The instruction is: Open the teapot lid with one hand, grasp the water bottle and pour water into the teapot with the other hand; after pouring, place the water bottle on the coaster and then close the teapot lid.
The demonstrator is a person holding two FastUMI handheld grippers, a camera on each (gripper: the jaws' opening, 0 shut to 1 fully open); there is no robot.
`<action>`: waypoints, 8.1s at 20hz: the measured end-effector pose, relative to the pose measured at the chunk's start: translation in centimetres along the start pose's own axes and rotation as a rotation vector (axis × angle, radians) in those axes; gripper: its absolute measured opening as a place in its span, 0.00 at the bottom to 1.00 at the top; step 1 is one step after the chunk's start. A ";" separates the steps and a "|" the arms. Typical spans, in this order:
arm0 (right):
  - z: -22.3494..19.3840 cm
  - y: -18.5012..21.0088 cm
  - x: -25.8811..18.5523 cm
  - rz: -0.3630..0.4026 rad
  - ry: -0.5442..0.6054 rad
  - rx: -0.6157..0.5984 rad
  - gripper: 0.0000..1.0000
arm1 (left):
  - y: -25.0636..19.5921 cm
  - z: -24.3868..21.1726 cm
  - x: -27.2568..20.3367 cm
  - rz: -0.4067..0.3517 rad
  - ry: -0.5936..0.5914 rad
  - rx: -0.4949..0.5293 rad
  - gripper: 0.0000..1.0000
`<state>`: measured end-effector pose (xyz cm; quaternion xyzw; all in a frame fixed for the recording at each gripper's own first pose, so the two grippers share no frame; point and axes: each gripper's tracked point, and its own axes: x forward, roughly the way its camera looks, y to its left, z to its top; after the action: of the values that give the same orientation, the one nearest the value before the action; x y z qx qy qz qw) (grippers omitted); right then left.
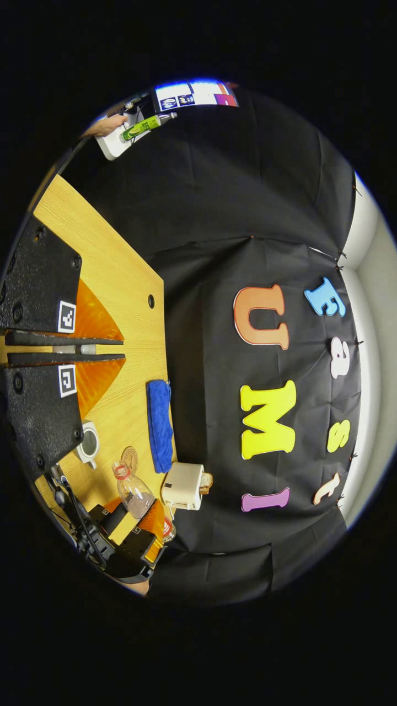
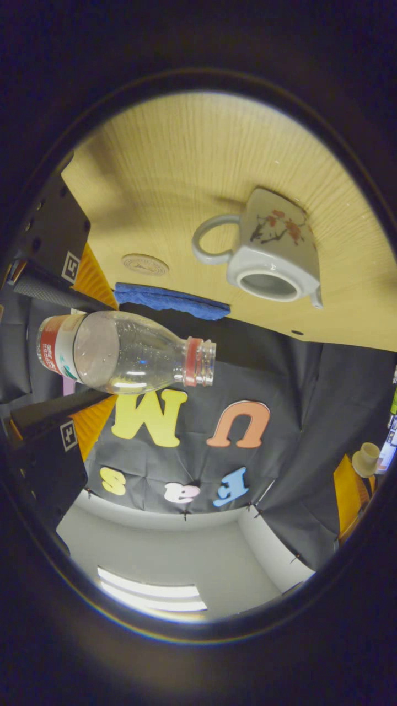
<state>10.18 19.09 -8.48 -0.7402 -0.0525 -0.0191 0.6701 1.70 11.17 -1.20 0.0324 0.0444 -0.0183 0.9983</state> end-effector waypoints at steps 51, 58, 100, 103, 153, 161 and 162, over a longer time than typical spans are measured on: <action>1.0 1.9 -0.4 0.114 -0.129 0.235 0.74 | -0.2 -0.6 0.2 0.053 0.041 -0.018 0.07; -2.3 0.5 0.3 0.202 -0.072 0.723 0.77 | -0.3 -1.7 0.5 0.058 0.077 -0.018 0.07; -8.3 1.7 6.5 0.357 0.010 1.665 0.95 | -5.7 -0.8 1.5 -0.065 0.048 -0.094 0.07; -10.5 1.8 3.6 0.321 0.022 1.599 0.98 | -7.7 -0.2 1.8 -0.074 0.006 -0.078 0.07; -14.5 -0.4 -3.1 0.196 0.013 1.571 0.95 | -14.5 -1.4 4.9 -0.059 -0.059 -0.045 0.55; -16.0 -5.3 -6.5 0.134 0.023 1.584 0.95 | -15.2 2.7 0.9 -0.085 -0.087 -0.086 0.85; -16.3 -5.2 -6.8 0.140 0.046 1.600 0.98 | -15.1 3.1 0.6 -0.086 -0.092 -0.089 0.92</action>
<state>3.62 3.01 -2.36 -0.0367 0.0101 0.0512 0.9980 1.94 -4.16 0.86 -0.0149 0.0004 -0.0605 0.9981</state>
